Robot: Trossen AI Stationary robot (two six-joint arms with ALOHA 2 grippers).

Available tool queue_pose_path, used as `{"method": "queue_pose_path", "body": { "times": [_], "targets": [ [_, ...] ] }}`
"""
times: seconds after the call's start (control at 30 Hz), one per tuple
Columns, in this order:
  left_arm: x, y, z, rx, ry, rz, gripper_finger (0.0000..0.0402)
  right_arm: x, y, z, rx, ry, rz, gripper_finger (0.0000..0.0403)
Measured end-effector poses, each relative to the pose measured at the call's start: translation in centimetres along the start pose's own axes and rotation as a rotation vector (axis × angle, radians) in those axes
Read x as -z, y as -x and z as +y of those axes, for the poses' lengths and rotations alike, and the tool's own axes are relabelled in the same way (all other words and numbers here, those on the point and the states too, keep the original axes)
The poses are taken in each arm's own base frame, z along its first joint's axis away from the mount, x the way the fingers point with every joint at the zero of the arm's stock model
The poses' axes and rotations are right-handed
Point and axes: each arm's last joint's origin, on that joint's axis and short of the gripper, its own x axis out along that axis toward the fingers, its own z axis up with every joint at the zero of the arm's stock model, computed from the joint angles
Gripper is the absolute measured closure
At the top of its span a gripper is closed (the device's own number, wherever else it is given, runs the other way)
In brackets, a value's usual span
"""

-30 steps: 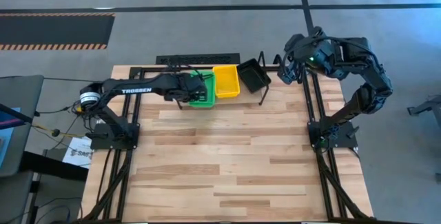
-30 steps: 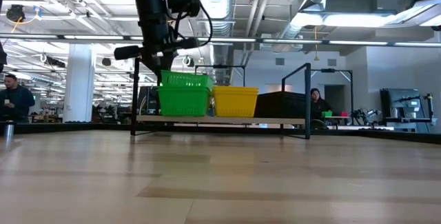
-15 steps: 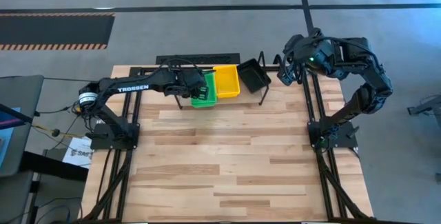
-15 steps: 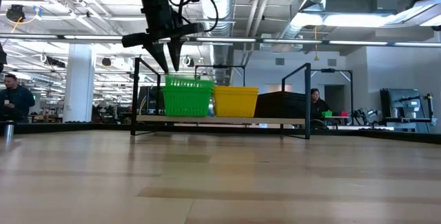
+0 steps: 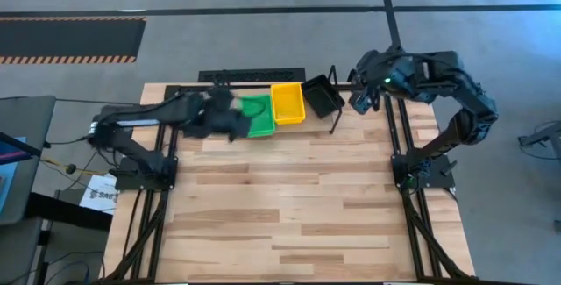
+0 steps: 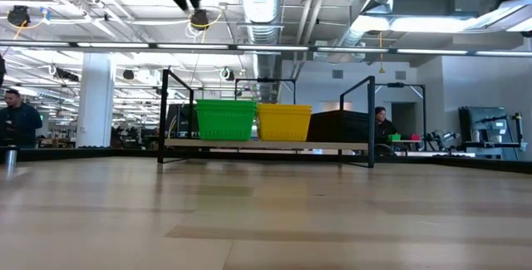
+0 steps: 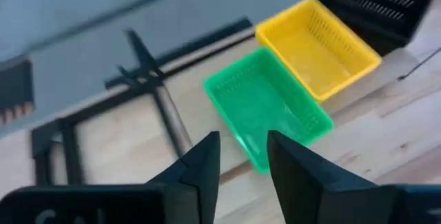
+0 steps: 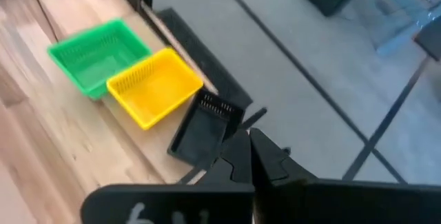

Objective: Stack baskets on shelf by color
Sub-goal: Adjust the stacked bins on the shelf

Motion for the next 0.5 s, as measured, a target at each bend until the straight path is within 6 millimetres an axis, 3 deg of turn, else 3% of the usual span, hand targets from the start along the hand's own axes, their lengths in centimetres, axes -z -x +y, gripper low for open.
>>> {"method": "queue_pose_path", "body": {
  "times": [0.1, 0.2, 0.37, 0.5],
  "targets": [
    [1.6, 3.7, 1.2, 0.006, 0.02, -0.049, 0.0305, 1.3, -0.9, 0.5, 0.005, -0.018, 0.06, 0.0402],
    [3.5, 5.9, 1.8, 0.084, 0.054, -0.087, 0.0328, 3.5, -2.1, 1.1, 0.012, -0.062, 0.142, 0.0402],
    [6.6, 6.7, 2.1, 0.128, -0.029, -0.11, 0.0391, 9.0, -5.0, 3.7, 0.049, -0.18, 0.282, 0.0403],
    [8.2, 6.3, 3.0, 0.133, -0.044, -0.083, 0.0399, 13.7, -7.1, 5.8, -0.098, -0.358, 0.291, 0.0403]
  ]
}}
